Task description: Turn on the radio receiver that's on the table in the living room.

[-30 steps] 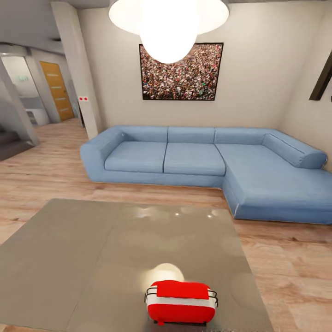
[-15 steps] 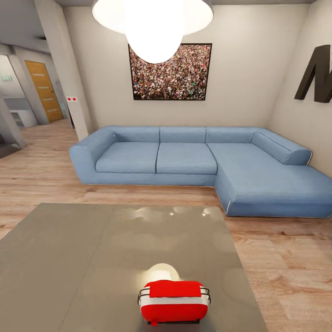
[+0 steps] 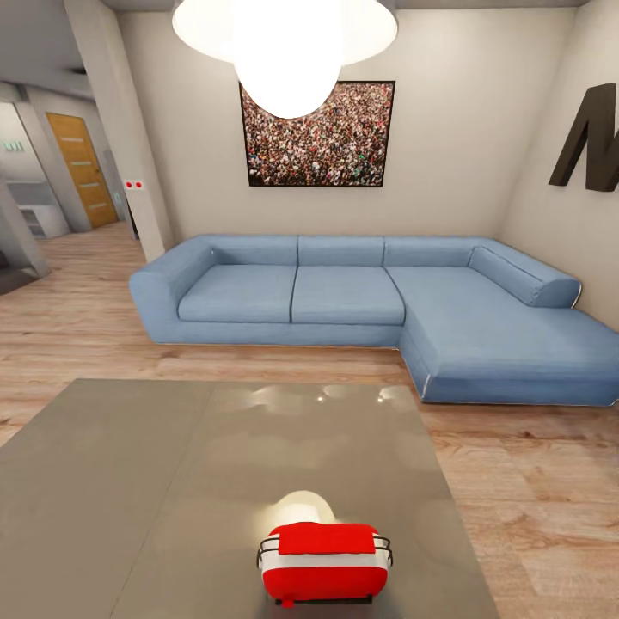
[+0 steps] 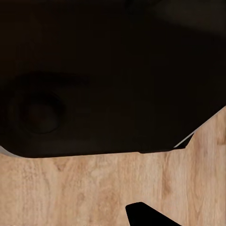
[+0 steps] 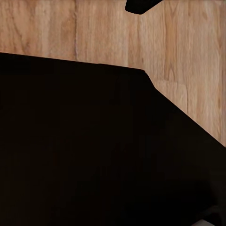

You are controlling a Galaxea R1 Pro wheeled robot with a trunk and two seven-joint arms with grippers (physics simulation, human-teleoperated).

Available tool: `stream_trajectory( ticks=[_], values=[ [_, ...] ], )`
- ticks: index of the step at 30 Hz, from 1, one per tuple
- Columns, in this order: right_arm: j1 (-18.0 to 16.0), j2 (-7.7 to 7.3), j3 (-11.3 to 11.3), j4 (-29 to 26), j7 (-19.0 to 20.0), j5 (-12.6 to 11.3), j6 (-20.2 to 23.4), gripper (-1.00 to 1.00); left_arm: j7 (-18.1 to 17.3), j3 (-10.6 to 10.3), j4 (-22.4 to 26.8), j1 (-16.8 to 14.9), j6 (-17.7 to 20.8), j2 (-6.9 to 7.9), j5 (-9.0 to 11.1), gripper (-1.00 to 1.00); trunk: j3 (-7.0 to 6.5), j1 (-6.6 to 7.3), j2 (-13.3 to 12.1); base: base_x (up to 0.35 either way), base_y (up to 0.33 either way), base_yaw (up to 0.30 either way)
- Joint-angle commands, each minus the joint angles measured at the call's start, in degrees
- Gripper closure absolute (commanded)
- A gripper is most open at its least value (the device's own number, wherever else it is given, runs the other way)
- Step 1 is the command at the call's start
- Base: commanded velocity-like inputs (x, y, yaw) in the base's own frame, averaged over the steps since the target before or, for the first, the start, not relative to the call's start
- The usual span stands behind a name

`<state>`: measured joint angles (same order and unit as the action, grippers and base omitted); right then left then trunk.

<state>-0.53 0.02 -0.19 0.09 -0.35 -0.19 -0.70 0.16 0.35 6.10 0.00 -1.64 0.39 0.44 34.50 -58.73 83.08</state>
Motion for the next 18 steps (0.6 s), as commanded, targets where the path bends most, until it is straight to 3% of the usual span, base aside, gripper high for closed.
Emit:
stream_trajectory(
  ticks=[1,14,18],
  values=[
    [0.0,0.0,0.0,0.0,0.0,0.0,0.0,-1.0,0.0,0.02,0.01,0.0,0.01,-0.01,0.0,-1.0,0.0,0.0,0.0,0.0,0.0,0.0],
    [0.0,-0.02,-0.16,0.0,0.0,-0.07,-0.02,-1.0,-0.4,0.07,0.15,0.0,0.14,-0.25,-0.12,-1.0,0.0,0.0,0.0,0.0,0.0,0.0],
    [0.0,-0.02,-0.16,0.0,0.0,-0.16,-0.04,-1.0,-0.28,-0.09,0.07,0.0,0.15,-1.51,-0.25,-1.0,0.0,0.0,0.0,0.0,0.0,0.0]
  ],
)
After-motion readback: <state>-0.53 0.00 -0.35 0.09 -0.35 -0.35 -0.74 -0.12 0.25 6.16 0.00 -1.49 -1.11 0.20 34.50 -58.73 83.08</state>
